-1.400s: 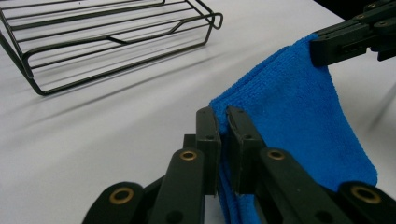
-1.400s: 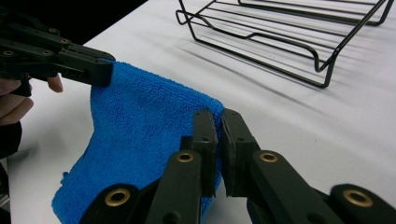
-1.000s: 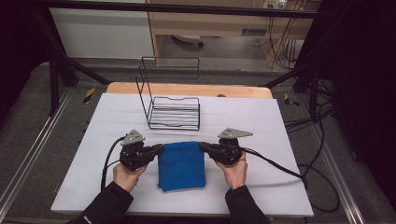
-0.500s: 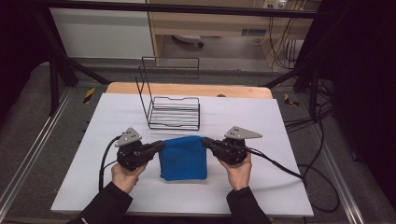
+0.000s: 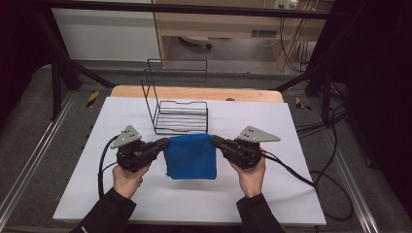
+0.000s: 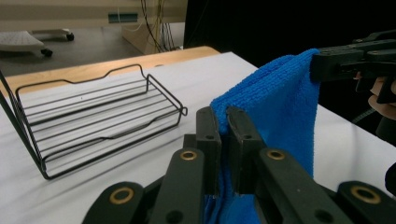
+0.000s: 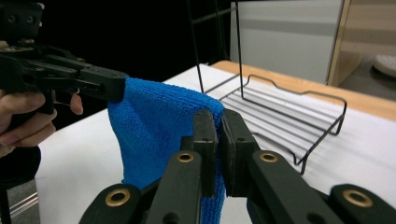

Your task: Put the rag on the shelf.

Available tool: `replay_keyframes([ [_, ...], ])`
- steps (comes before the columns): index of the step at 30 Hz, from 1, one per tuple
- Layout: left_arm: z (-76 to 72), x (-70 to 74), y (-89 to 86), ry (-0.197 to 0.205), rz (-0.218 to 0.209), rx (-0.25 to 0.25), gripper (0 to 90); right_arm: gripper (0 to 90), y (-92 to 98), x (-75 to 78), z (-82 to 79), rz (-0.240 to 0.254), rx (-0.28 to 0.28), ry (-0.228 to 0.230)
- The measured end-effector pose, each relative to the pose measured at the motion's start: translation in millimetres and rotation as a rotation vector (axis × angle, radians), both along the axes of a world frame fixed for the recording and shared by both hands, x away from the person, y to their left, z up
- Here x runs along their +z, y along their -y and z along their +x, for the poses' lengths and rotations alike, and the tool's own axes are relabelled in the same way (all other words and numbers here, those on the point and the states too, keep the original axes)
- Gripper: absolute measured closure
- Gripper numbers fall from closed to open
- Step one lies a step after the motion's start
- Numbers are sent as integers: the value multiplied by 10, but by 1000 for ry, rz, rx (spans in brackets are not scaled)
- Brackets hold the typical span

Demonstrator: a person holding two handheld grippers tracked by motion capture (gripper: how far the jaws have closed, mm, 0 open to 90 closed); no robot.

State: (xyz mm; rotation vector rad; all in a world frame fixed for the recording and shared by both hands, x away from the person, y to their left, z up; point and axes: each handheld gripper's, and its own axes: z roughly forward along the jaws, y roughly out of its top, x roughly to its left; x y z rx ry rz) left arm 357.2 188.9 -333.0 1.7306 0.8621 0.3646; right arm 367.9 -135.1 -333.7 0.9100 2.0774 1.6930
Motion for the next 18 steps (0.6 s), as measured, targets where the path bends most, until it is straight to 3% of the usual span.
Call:
replay_keyframes([
  [18, 86, 356, -92, 80, -92, 29, 835, 860, -115, 392, 54, 21, -41, 110],
])
